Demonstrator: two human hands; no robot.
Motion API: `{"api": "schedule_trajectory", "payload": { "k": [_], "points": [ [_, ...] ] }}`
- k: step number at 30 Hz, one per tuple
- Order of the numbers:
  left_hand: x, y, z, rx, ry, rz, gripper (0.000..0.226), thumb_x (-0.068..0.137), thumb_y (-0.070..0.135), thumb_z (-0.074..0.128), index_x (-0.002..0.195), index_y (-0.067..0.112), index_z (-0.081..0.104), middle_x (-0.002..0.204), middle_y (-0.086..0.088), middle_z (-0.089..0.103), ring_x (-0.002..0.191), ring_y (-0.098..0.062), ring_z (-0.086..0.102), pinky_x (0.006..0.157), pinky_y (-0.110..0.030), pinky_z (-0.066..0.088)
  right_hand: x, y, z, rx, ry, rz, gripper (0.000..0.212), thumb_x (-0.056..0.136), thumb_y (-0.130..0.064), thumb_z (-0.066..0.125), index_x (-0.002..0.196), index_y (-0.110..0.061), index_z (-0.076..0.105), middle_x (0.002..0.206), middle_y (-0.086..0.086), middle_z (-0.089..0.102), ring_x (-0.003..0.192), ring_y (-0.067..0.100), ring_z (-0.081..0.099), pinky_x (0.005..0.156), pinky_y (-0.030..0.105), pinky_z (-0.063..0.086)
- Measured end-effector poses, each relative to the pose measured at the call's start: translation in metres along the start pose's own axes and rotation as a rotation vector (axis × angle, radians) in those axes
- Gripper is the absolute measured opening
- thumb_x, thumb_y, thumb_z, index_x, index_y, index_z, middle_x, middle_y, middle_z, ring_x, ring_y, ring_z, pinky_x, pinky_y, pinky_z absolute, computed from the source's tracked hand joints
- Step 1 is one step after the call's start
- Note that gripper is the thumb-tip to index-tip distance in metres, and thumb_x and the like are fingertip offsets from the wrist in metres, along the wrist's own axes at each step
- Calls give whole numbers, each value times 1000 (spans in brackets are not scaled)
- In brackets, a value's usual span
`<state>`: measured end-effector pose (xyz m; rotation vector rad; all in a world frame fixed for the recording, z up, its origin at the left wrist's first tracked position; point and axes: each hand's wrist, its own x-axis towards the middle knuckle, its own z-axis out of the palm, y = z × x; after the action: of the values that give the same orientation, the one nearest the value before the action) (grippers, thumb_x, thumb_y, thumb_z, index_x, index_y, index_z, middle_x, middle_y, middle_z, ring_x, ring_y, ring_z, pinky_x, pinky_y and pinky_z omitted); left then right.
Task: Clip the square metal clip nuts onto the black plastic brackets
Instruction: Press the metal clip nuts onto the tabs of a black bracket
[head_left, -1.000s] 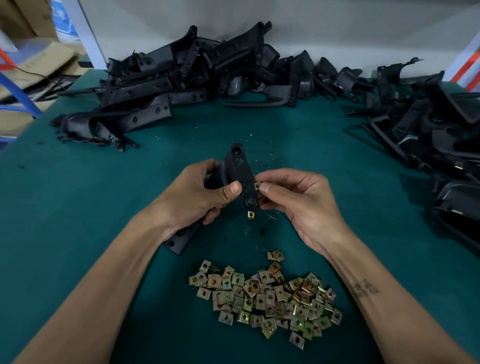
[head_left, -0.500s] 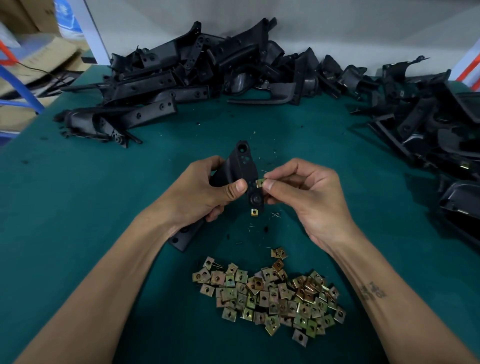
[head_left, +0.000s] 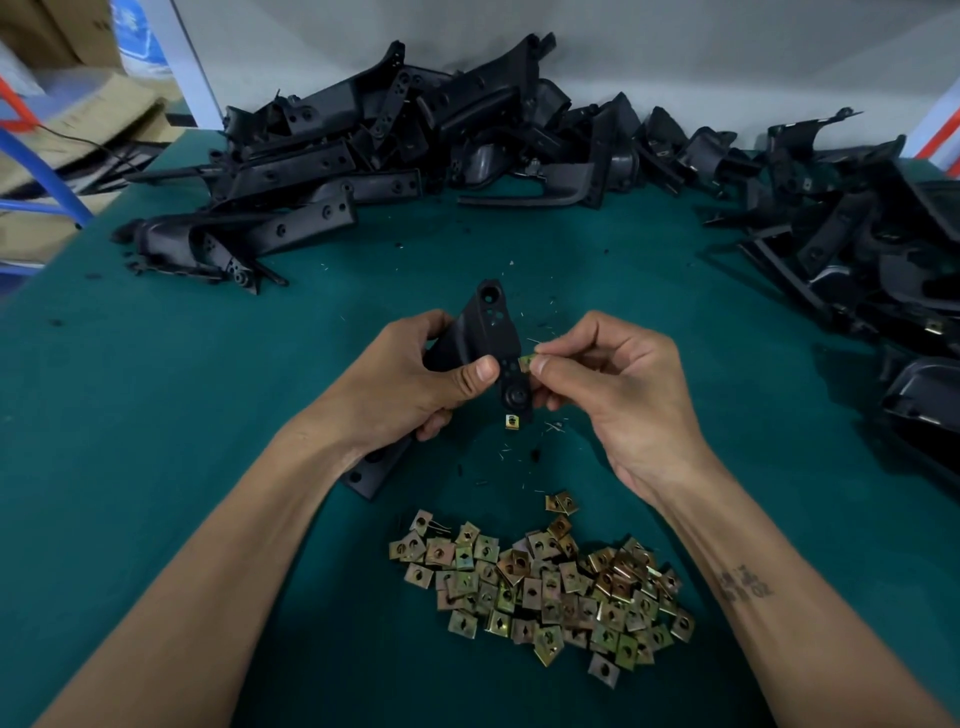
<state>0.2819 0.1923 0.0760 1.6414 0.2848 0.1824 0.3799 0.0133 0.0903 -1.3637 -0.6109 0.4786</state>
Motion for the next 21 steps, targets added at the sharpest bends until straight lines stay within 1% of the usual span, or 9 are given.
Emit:
{"api": "schedule_trajectory", "payload": {
  "k": [4,7,9,11,13,15,17,20,21],
  "points": [
    [0,2,0,12,-4,9,48,81,42,74,108,6,59,58,-7,46,41,-17,40,40,-25,37,-1,1,1,-9,-38,-10,28,86,9,73,72,-15,73,73,9,71,63,20,65,60,25,53],
    [0,2,1,23,-20,13,55,79,43,73,111,3,57,60,-12,45,42,-18,39,40,-25,37,-3,0,-2,34,-77,31,21,83,1,78,73,-17,75,76,10,72,67,20,65,63,25,53],
    [0,1,1,19,-31,12,58,78,44,73,111,1,56,59,-13,45,42,-17,39,40,-24,37,-3,-2,-3,139,-128,99,11,77,-8,81,73,-17,77,79,12,73,70,21,67,64,26,55],
    [0,2,1,7,-38,5,58,77,45,73,110,1,56,60,-13,46,42,-16,40,40,-24,37,-2,-2,-5,292,-184,188,7,78,-6,75,76,-12,77,84,14,74,73,23,69,66,28,58],
    [-1,2,0,-20,-43,-5,57,76,45,74,109,3,56,61,-12,47,42,-15,41,40,-24,37,0,-2,-6,373,-211,263,10,80,-3,69,79,-9,77,87,14,75,74,23,70,66,29,59],
    [-1,2,-1,-37,-53,-10,56,77,45,75,110,4,57,61,-10,46,43,-14,41,40,-24,37,1,0,-7,369,-217,299,9,81,-4,68,82,-9,76,85,14,74,72,23,68,63,28,58],
    [-1,1,-2,-45,-64,-11,51,78,45,76,108,7,58,60,-8,45,43,-15,40,42,-24,38,1,1,-5,319,-211,310,5,80,-8,72,84,-9,74,83,15,72,68,22,67,59,27,57],
    [-1,1,-2,-40,-65,-5,49,78,47,78,103,10,59,60,-7,45,45,-16,40,43,-26,38,-1,1,-2,183,-177,291,12,73,-16,79,81,-8,76,80,15,72,63,23,66,55,26,56],
    [-1,1,-2,-33,-63,-3,48,79,48,78,102,10,59,60,-7,45,45,-16,40,43,-26,38,-1,1,-1,132,-160,266,10,72,-17,79,79,-9,77,78,15,72,63,24,65,54,26,54]
  ]
}}
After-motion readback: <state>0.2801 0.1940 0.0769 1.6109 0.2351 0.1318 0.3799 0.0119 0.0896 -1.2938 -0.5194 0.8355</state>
